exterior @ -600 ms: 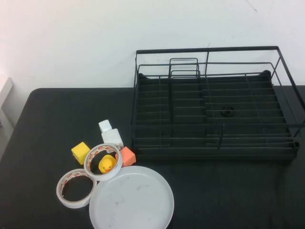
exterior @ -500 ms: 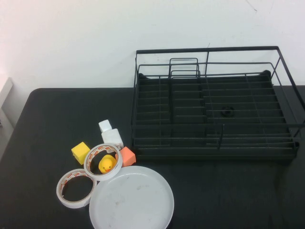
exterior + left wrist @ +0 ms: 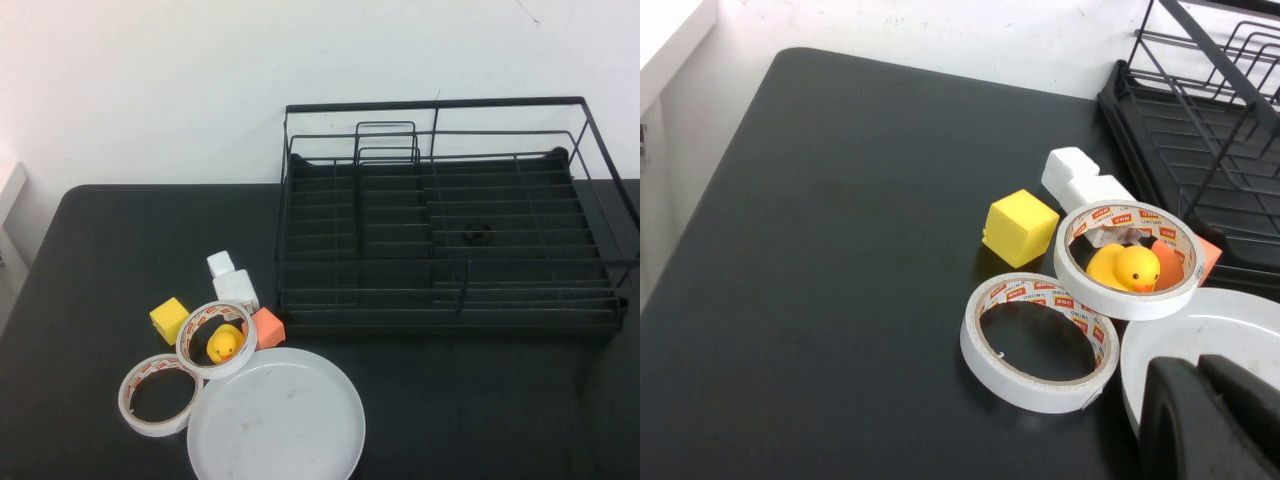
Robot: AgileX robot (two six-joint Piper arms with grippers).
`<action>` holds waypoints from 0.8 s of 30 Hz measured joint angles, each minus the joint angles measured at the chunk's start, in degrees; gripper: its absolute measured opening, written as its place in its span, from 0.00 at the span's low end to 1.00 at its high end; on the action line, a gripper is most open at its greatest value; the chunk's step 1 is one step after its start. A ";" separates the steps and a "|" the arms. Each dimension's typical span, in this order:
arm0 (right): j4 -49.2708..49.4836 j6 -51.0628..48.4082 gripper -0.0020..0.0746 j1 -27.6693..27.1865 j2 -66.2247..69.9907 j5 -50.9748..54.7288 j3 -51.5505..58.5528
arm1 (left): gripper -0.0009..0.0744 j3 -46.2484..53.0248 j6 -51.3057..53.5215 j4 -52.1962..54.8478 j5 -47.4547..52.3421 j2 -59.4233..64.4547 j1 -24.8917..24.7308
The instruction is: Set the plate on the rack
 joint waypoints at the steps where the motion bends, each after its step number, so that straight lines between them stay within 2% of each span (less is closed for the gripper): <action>1: 0.00 0.00 0.02 0.00 0.00 0.00 0.00 | 0.01 0.00 0.00 0.00 0.00 0.00 0.00; 13: 0.00 0.00 0.02 0.00 0.00 0.00 0.00 | 0.01 0.00 -0.65 -1.81 -0.16 0.00 0.00; 15: 0.00 0.00 0.02 0.00 0.00 0.00 0.00 | 0.01 0.00 -3.81 -9.48 -0.97 0.00 0.00; 19: 0.00 0.00 0.02 0.00 0.00 0.00 0.00 | 0.01 0.12 -12.58 -37.85 -2.41 0.00 0.00; 21: 0.00 0.00 0.02 0.00 0.00 0.00 0.00 | 0.01 0.12 -13.52 -45.76 -3.72 0.00 0.00; 24: 0.00 0.00 0.02 0.00 0.00 0.00 0.00 | 0.01 0.12 -12.16 -49.49 -8.29 0.00 0.00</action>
